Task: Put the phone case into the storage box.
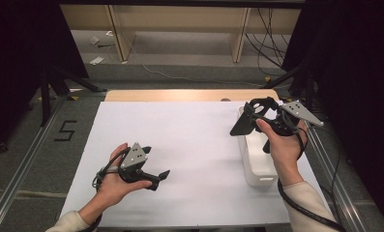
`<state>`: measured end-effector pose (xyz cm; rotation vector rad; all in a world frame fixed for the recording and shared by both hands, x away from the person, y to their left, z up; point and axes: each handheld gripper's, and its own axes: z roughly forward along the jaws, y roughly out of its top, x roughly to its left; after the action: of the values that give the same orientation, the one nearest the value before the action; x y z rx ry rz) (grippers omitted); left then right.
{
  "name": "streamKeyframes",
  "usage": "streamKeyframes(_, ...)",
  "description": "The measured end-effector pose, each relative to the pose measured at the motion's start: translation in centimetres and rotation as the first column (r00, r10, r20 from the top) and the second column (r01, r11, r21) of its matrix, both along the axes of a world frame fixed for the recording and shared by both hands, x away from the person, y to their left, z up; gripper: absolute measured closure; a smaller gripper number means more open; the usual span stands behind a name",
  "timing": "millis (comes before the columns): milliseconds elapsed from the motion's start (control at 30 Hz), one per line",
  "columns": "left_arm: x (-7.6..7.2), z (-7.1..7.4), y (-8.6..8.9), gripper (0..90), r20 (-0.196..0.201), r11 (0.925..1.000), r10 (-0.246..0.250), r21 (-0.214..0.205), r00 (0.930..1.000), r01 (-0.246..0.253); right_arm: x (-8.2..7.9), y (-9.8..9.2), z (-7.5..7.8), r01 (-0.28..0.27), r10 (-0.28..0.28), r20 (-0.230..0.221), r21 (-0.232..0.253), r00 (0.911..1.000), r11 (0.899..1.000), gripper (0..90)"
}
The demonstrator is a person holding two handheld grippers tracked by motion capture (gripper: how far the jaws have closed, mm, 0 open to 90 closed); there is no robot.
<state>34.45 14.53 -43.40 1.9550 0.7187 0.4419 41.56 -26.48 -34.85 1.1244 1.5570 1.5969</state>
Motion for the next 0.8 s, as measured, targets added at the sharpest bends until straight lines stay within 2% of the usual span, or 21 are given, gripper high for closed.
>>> streamKeyframes(800,0.00,0.02,-0.02,0.0,0.000,1.0000,0.001,0.002,1.0000,-0.001,0.31,-1.01,0.05,0.034,-0.034,0.004,-0.005,0.9994,0.999,15.6)
